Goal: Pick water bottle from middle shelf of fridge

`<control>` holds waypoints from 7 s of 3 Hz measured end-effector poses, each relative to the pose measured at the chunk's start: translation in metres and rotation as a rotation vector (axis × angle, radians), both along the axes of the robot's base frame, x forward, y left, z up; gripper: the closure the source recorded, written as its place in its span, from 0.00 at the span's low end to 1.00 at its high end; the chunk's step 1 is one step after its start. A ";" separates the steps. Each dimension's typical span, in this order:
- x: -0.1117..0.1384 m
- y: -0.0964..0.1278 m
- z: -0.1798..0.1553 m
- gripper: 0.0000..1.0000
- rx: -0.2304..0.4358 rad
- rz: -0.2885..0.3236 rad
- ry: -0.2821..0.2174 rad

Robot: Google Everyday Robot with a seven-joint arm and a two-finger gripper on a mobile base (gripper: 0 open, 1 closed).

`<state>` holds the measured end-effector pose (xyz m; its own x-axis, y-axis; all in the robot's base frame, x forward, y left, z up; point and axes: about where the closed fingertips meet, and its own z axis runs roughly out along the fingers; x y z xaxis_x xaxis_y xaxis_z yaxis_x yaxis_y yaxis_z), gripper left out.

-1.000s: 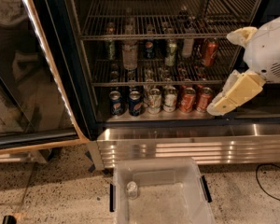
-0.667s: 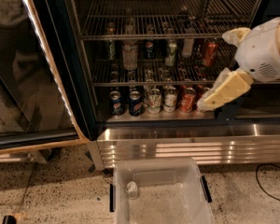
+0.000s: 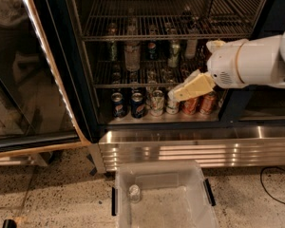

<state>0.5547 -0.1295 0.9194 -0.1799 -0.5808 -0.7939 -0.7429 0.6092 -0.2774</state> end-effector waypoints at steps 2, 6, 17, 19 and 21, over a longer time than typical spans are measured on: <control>0.037 0.009 -0.009 0.00 0.074 -0.086 -0.052; 0.128 0.038 -0.080 0.00 0.360 -0.227 -0.063; 0.352 0.144 -0.141 0.00 0.573 -0.270 -0.126; 0.357 0.154 -0.139 0.19 0.570 -0.253 -0.133; 0.368 0.165 -0.137 0.36 0.558 -0.256 -0.148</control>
Offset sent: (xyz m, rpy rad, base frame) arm 0.0285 0.0104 -0.0130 0.0619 -0.0244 -0.0606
